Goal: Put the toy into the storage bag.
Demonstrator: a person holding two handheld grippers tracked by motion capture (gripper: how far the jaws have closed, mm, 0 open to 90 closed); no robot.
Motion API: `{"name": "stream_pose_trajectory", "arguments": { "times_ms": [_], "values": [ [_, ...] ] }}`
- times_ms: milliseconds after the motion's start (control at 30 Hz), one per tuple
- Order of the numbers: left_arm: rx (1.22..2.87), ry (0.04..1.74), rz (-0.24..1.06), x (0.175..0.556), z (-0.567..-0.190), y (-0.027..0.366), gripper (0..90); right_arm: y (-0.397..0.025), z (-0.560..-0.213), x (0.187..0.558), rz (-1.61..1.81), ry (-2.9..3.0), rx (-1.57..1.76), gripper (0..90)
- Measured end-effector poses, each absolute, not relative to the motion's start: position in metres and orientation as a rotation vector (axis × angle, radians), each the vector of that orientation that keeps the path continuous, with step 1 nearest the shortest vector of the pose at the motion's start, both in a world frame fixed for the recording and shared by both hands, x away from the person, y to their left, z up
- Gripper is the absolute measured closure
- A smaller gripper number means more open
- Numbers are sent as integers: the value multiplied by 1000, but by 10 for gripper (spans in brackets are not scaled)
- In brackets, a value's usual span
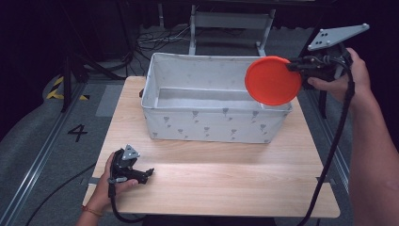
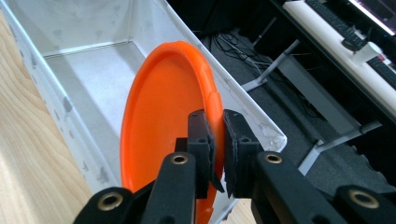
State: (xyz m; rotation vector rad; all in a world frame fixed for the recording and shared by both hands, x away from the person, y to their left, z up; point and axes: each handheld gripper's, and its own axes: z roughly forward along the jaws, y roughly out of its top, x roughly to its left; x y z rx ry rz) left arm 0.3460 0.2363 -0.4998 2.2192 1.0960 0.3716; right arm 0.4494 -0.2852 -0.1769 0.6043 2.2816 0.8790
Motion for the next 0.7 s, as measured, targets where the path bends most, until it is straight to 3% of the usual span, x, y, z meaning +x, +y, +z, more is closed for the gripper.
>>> {"name": "stream_pose_trajectory", "arguments": {
  "times_ms": [200, 700],
  "values": [
    [2226, 1089, 369, 347, -500, 237, 4, -274, -194, 482, 865, 2371, 560, 826],
    [2225, 1088, 369, 347, -500, 237, 4, -267, -230, 521, 758, 2545, 462, 826]
  ]
}}
